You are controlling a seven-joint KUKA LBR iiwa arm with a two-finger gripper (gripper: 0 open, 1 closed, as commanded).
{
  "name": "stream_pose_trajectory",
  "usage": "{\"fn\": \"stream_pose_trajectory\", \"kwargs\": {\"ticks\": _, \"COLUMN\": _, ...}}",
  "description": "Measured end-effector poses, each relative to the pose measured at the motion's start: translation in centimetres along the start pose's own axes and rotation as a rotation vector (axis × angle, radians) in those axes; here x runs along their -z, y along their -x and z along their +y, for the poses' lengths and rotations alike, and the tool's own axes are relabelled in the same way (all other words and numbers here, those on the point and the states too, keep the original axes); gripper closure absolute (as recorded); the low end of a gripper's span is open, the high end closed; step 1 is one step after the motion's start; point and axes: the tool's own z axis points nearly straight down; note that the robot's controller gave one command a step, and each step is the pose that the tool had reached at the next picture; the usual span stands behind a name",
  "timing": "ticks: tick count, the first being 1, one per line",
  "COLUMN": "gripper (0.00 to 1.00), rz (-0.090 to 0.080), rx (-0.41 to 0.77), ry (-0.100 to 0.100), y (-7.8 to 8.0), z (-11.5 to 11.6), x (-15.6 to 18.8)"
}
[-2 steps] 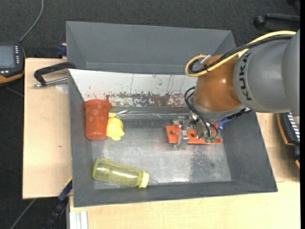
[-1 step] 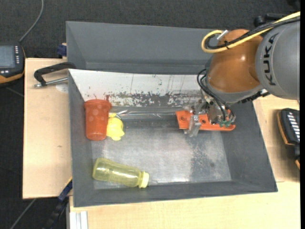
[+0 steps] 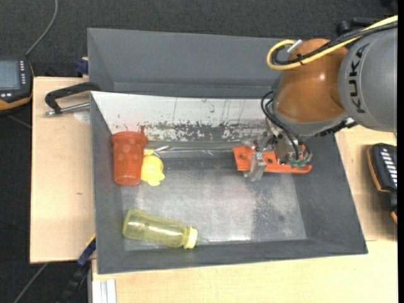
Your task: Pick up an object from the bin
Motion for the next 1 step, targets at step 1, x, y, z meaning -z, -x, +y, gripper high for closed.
{"fn": "stream_pose_trajectory", "kwargs": {"ticks": 1, "gripper": 1.00, "rz": -0.007, "rx": -0.048, "ry": 0.001, "y": -0.15, "z": -0.37, "x": 9.82}}
